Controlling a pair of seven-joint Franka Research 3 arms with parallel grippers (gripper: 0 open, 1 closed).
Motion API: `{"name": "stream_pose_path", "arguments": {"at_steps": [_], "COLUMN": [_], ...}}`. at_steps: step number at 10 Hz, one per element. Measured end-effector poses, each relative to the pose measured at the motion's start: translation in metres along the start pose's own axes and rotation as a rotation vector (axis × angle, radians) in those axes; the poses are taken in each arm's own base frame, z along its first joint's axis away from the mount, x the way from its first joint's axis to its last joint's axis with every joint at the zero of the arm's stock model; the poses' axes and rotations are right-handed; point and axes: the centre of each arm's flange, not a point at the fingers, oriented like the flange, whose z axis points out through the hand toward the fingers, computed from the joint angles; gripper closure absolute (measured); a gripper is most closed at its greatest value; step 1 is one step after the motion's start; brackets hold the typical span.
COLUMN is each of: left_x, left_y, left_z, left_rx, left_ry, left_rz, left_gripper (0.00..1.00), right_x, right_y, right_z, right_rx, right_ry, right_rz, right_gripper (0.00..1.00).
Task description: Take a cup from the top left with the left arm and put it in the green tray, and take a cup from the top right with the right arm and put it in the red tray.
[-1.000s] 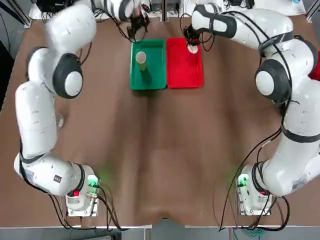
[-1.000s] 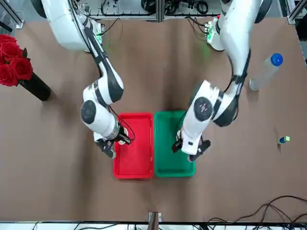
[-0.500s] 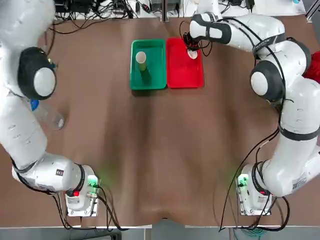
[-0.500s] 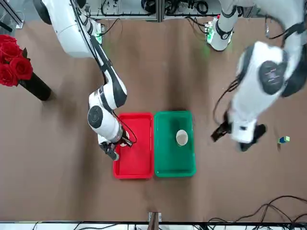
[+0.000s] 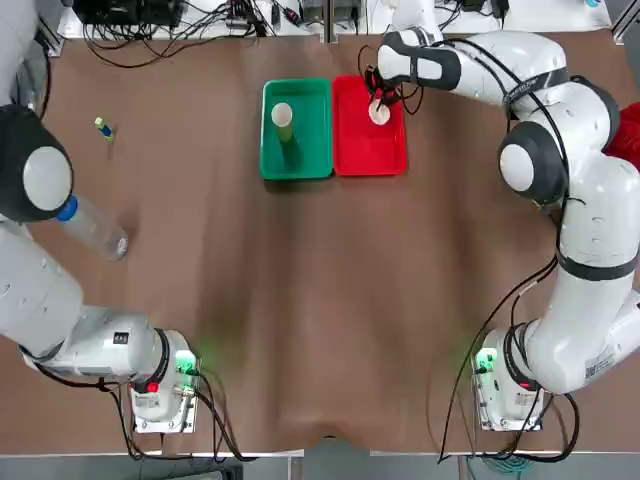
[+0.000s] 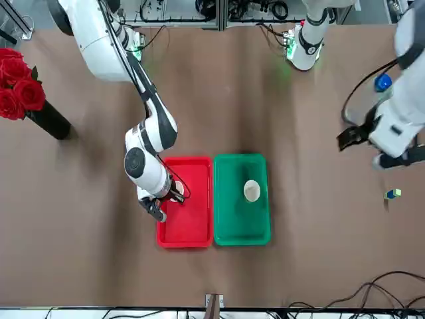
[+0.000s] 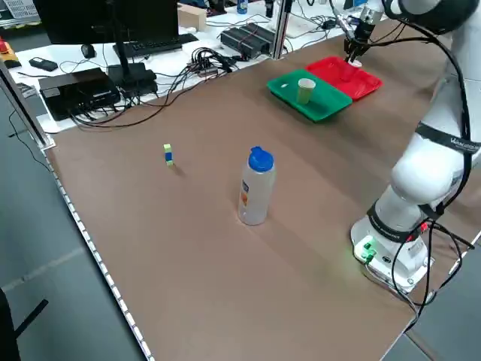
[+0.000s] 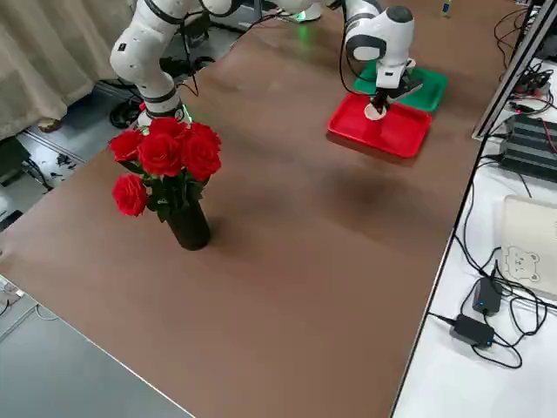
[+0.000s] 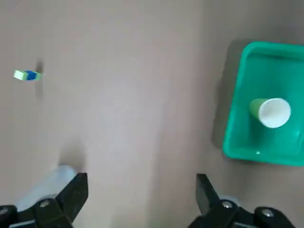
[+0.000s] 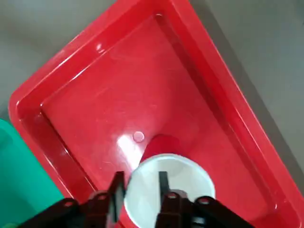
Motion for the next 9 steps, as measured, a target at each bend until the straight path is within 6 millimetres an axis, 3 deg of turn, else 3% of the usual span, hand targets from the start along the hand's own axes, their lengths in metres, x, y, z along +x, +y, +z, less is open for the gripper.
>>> {"name": "stream_pose_path", "arguments": {"at_steps": [1, 2, 4, 5, 7, 9], "left_x": [-0.002, -0.003, -0.006, -0.008, -0.009, -0.009], "left_y": [-0.013, -0.012, -0.004, -0.002, 0.002, 0.000], "left_z": [-0.004, -0.005, -0.005, -0.006, -0.002, -0.001], "left_rx": [-0.004, -0.006, -0.006, -0.006, -0.007, -0.007], "left_ry": [0.020, 0.038, 0.044, 0.044, 0.036, 0.033], "left_rz": [0.029, 0.043, 0.060, 0.066, 0.073, 0.073], "left_gripper": [0.00, 0.00, 0.00, 0.00, 0.00, 0.00], "right_x": [-0.001, -0.002, -0.002, 0.003, 0.039, 0.096], "right_y": [-0.002, -0.006, -0.012, -0.012, 0.002, 0.047], "right_z": [-0.002, -0.006, -0.026, -0.046, -0.121, -0.205], "right_rx": [0.004, 0.012, -0.011, -0.047, -0.079, -0.111], "right_ry": [0.002, 0.006, 0.014, 0.035, 0.095, 0.212], "right_rz": [0.008, 0.009, -0.013, -0.032, -0.008, 0.052], "right_gripper": [0.44, 0.33, 0.30, 0.30, 0.30, 0.30]}}
